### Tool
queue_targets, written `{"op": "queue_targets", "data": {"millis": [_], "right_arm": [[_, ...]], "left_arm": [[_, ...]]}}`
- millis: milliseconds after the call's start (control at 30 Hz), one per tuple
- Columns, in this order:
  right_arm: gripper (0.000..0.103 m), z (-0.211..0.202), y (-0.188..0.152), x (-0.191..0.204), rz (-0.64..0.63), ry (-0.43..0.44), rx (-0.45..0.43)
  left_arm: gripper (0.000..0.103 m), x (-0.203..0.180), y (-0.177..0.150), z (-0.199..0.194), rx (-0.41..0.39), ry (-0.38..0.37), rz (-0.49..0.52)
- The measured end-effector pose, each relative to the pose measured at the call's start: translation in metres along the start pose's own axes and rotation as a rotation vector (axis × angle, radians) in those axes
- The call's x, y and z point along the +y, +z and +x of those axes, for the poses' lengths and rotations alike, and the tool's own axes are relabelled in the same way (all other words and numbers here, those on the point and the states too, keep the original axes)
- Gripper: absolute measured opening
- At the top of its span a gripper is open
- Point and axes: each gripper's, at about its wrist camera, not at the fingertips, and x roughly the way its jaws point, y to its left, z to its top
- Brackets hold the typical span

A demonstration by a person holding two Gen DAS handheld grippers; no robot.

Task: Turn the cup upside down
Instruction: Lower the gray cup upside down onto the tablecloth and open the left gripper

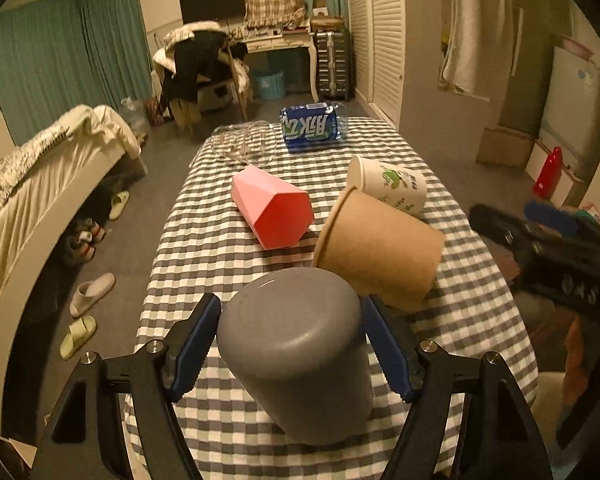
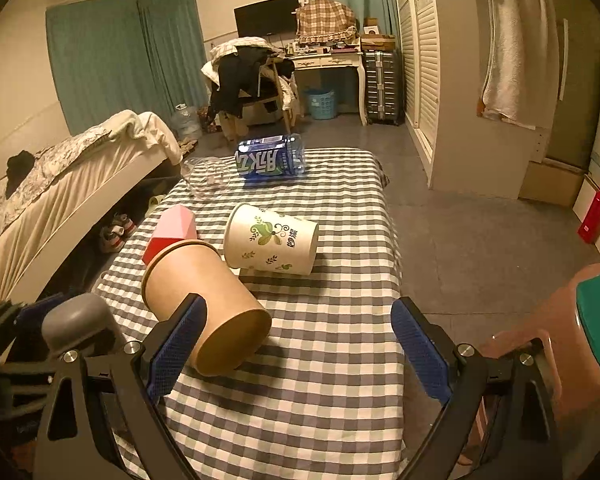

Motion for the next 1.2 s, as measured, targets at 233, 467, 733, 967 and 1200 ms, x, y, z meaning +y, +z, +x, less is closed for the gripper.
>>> {"op": "queue_targets", "data": {"millis": [233, 467, 733, 967, 1200], "right_arm": [[0.094, -0.001, -0.001, 0.001, 0.001, -0.005, 0.001], [0.094, -0.002, -0.001, 0.001, 0.000, -0.001, -0.003], [0.094, -0.002, -0.002, -0.002, 0.008, -0.005, -0.002], [0.094, 0.003, -0.002, -0.007, 0.016, -0.021, 0.008], [0.094, -0.012, -0.003, -0.006, 0.007, 0.012, -0.043]], "left_arm": [[0.076, -0.007, -0.011, -0.001, -0.024, 0.009, 0.024], [0.072, -0.006, -0.021, 0.025, 0.035, -0.094, -0.035], [0.072, -0.003, -0.004, 0.035, -0.101, -0.008, -0.047], [0.072, -0.001, -0.010, 0.042, -0.120, -0.020, -0.053], [0.091, 0.000, -0.007, 0.030, -0.174, -0.012, -0.048]]}}
